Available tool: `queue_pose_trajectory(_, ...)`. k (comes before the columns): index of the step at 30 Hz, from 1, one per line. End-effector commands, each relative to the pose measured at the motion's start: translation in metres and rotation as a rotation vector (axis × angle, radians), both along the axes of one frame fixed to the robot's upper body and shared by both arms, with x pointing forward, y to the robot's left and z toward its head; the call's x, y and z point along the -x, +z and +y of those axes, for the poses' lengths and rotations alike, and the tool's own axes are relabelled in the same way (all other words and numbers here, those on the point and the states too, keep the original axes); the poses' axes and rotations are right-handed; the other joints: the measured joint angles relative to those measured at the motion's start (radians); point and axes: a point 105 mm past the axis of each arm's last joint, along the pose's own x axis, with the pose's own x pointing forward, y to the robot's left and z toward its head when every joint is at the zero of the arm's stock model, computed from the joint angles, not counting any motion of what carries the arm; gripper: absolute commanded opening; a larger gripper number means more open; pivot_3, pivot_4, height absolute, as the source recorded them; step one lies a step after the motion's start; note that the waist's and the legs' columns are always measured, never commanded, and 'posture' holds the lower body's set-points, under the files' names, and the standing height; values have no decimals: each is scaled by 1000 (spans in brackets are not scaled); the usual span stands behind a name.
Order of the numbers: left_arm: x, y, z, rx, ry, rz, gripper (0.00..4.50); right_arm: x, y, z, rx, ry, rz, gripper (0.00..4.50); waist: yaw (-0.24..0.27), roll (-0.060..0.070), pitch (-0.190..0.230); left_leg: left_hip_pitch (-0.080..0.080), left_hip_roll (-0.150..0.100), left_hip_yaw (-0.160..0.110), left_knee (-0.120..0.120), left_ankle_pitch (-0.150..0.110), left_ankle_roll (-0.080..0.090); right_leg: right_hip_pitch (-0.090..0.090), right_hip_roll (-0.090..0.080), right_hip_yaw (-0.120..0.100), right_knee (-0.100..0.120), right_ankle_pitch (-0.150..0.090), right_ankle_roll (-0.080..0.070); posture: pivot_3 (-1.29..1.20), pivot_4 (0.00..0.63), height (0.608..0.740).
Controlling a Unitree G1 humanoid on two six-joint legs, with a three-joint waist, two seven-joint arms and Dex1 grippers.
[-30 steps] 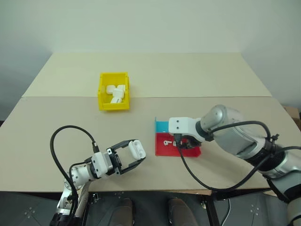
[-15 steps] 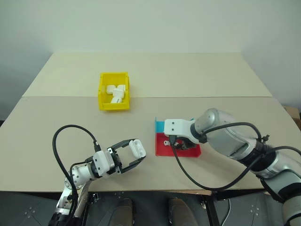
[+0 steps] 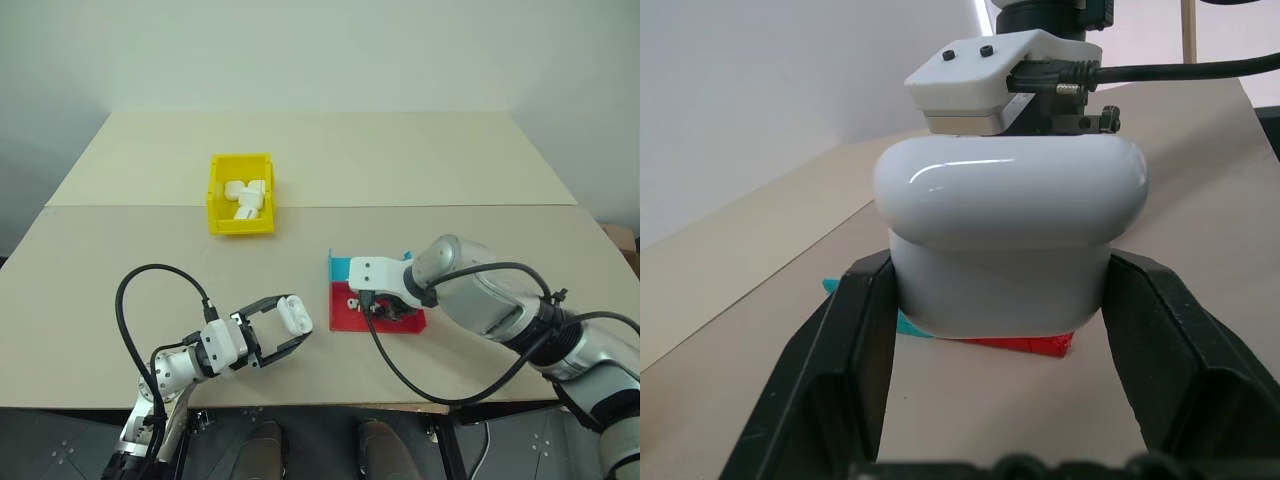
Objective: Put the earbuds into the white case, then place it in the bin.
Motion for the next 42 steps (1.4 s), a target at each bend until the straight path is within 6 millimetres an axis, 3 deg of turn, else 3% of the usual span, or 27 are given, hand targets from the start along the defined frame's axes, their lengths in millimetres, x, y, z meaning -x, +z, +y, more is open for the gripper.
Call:
queue_pose_trajectory(1, 3, 9, -3, 7, -10, -37, 2763, 0, 4, 1, -8, 7, -20, 1991, 0, 0, 0, 0, 0, 0, 0, 0, 0, 0, 0, 0, 0, 0, 0, 0, 150, 740)
queue_pose_trajectory(31, 1, 3, -4, -16, 7, -26, 2763, 1, 2, 3, -22, 46, -24, 1991, 0, 0, 0, 0, 0, 0, 0, 0, 0, 0, 0, 0, -1, 0, 0, 0, 150, 740)
queue_pose_trajectory(34, 3, 3, -5, -35, -13, -30, 2763, 1, 1, 1, -13, 48, -32, 1448, 0, 0, 0, 0, 0, 0, 0, 0, 0, 0, 0, 0, -1, 0, 0, 0, 150, 740)
queue_pose_trajectory(42, 1, 4, -6, -29, -8, -38, 2763, 0, -1, -1, -4, 47, -38, 1448, 0, 0, 0, 0, 0, 0, 0, 0, 0, 0, 0, 0, -1, 0, 0, 0, 150, 740)
